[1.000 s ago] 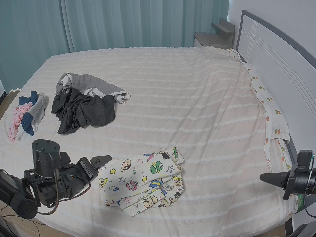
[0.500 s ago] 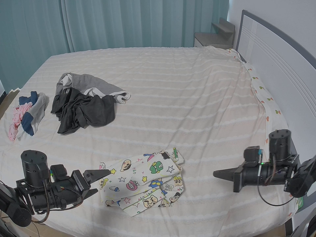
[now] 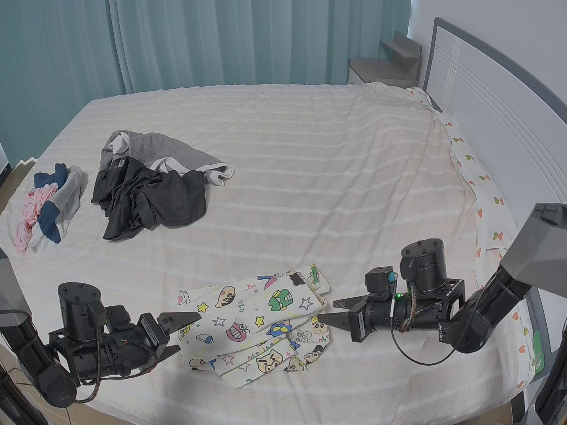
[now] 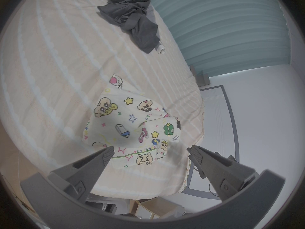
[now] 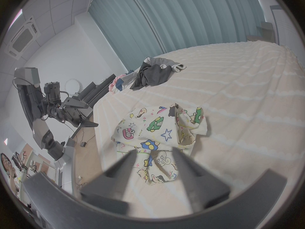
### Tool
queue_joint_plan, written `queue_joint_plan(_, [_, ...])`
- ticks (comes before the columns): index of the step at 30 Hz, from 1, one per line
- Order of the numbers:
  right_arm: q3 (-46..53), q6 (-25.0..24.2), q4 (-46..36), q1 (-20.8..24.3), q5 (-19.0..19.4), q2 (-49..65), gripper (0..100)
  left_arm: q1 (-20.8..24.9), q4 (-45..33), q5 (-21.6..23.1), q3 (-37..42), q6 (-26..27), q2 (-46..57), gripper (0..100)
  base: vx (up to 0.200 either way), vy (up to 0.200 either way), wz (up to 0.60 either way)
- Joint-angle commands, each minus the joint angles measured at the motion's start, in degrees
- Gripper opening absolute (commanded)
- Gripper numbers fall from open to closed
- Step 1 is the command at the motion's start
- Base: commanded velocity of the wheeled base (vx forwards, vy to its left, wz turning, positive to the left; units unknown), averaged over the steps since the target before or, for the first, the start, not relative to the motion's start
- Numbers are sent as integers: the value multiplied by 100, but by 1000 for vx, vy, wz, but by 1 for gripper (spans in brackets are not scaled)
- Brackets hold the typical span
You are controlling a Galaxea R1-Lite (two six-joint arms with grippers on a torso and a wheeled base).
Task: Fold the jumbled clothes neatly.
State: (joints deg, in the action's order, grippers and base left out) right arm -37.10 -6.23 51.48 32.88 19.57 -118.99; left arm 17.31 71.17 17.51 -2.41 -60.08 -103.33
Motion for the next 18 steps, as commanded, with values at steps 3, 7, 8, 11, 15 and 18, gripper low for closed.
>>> queue_joint_plan(3, [-325, 148, 29, 34, -32, -564, 100, -70, 222, -2, 101, -4, -495, 100, 0, 0, 0])
queue_joint_plan(7, [-536, 219, 20, 43, -32, -599, 100, -96, 363, -2, 136, -4, -574, 100, 0, 0, 0])
queue_joint_plan(8, [-606, 227, 11, 52, -32, -616, 100, -114, 380, -2, 145, 5, -610, 100, 0, 0, 0])
queue_joint_plan(11, [-755, 289, -24, 52, -32, -695, 100, -114, 459, -2, 153, 5, -645, 100, 0, 0, 0])
queue_joint_plan(15, [-957, 359, -33, 52, -23, -880, 100, -114, 468, -2, 153, -4, -654, 100, 0, 0, 0])
queue_joint_plan(18, [-1072, 430, -33, 52, -32, -994, 100, -123, 468, -2, 153, -4, -654, 100, 0, 0, 0])
